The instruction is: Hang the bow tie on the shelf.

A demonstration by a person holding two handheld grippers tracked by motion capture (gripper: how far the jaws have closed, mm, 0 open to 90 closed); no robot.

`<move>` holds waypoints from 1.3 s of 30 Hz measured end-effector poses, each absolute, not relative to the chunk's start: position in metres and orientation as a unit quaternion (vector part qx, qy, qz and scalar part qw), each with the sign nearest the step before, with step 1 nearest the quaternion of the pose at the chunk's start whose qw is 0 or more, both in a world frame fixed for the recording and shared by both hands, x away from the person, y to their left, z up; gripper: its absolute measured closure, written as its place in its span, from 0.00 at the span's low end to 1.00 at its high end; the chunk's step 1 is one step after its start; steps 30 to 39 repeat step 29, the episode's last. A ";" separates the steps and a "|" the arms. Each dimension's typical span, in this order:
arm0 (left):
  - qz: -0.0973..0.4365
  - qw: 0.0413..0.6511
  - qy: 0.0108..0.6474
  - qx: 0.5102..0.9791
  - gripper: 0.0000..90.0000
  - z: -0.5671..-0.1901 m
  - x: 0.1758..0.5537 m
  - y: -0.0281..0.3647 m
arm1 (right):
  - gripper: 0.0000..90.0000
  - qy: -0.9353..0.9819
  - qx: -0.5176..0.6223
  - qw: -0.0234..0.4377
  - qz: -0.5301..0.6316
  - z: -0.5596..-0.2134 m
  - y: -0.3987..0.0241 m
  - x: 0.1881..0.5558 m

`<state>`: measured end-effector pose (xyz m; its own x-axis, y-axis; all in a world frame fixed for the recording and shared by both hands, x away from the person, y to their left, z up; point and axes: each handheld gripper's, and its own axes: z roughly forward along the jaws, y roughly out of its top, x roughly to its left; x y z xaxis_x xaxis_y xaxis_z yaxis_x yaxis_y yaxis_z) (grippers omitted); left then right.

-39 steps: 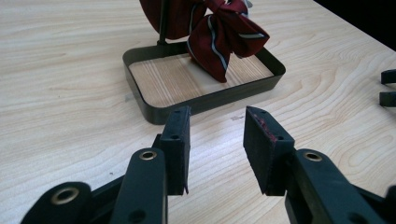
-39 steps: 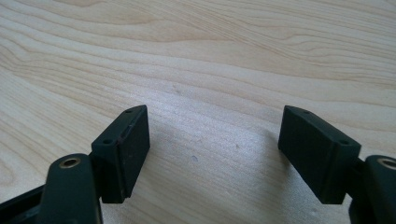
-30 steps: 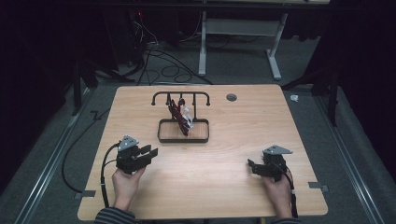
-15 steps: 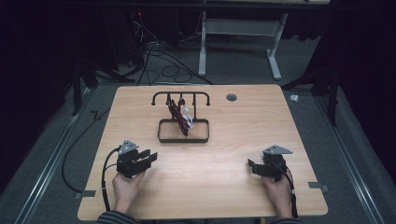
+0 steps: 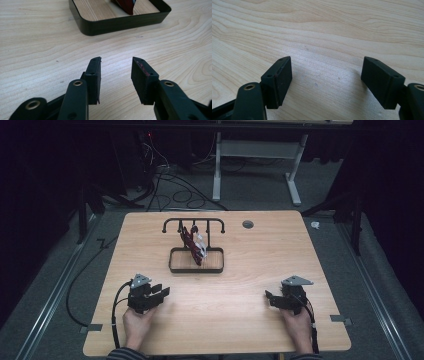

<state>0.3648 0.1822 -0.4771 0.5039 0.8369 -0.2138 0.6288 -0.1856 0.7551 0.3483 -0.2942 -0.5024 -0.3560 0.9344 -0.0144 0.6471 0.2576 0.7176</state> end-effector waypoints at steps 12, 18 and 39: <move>0.145 0.387 0.481 0.773 0.61 -0.492 0.367 0.176 | 0.29 0.760 0.520 0.227 0.317 -0.502 -0.294 0.348; 0.164 0.371 0.480 0.778 0.57 -0.501 0.368 0.171 | 0.29 0.760 0.520 0.227 0.317 -0.502 -0.294 0.348; 0.198 0.366 0.466 0.781 0.48 -0.507 0.366 0.164 | 0.29 0.760 0.520 0.226 0.317 -0.502 -0.294 0.348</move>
